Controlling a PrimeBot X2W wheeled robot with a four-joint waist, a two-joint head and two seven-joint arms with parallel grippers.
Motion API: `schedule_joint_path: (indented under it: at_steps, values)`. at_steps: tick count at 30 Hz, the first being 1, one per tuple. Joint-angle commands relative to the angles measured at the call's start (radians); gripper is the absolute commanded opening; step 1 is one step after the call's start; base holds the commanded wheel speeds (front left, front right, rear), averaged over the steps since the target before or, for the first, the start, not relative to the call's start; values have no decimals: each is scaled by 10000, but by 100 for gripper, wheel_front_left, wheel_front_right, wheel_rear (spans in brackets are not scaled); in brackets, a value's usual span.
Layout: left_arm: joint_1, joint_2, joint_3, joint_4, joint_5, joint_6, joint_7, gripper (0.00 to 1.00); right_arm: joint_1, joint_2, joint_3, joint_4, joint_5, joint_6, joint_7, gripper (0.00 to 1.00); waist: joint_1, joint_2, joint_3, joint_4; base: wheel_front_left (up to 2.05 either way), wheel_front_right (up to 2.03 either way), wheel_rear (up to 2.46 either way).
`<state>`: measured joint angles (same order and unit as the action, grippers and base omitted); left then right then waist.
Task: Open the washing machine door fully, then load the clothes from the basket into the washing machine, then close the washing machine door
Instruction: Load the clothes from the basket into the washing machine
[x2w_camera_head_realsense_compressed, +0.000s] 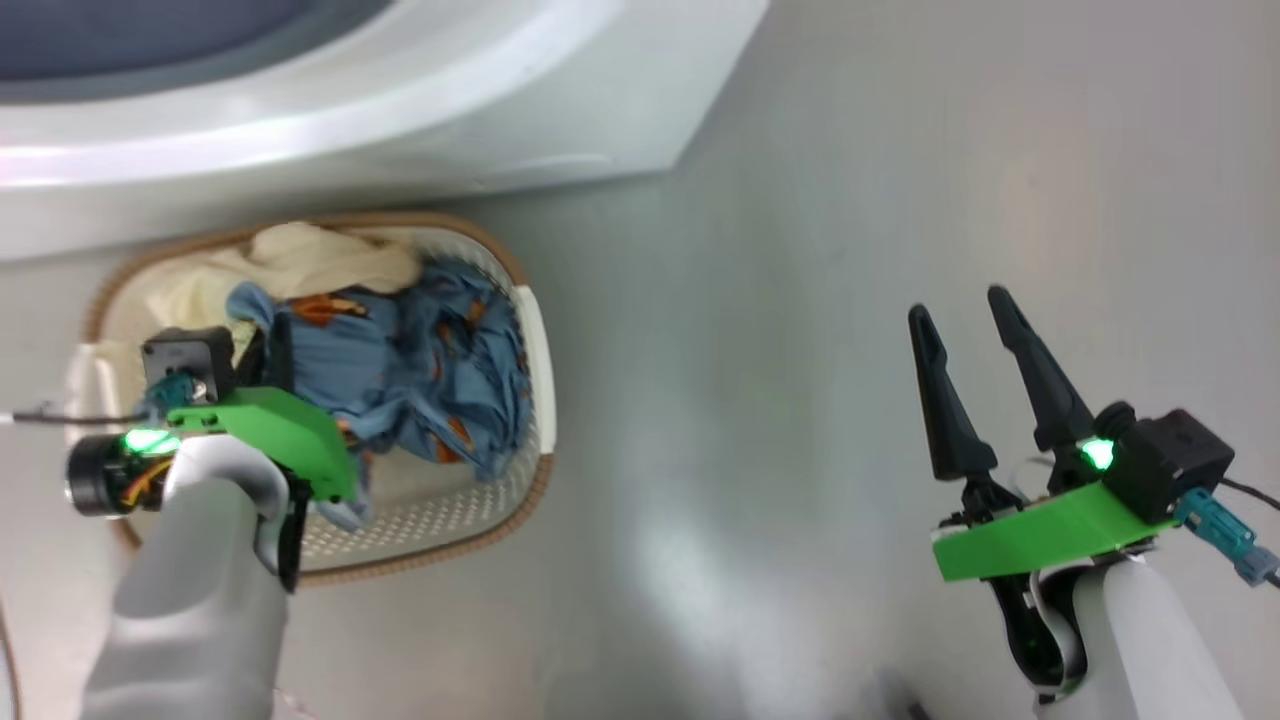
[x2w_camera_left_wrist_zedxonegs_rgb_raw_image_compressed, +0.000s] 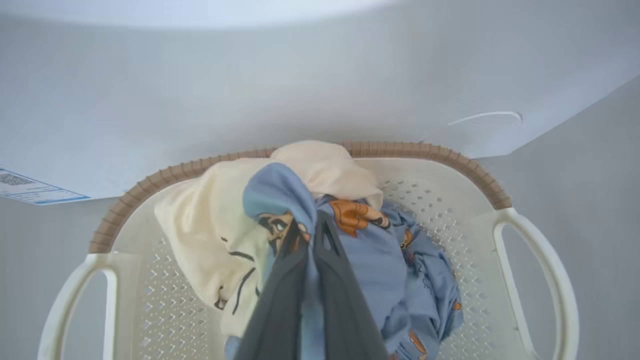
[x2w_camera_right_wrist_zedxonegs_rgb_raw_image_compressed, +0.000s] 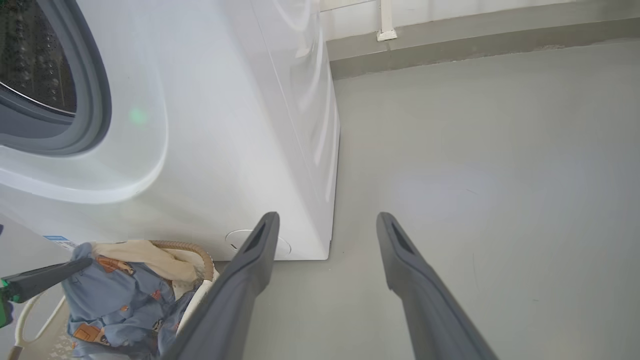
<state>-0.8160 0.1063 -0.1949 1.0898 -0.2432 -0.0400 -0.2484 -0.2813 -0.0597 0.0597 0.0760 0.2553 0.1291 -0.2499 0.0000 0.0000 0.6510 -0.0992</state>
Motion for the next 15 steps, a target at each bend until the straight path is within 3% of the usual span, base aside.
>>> schedule_joint_path:
  at_steps: [1, 15]
  values:
    - [428, 272, 315, -499, -120, -45, -123, 0, 403, -36, 199, -183, -29, 16, -118, 100, 0, 0, -855, 564, 0, 0, 0]
    - [3542, -87, 1231, -5512, 3, -26, -132, 0, 1029, -301, 68, -126, -76, 16, -118, 100, 0, 0, -3083, 1101, 0, 0, 0]
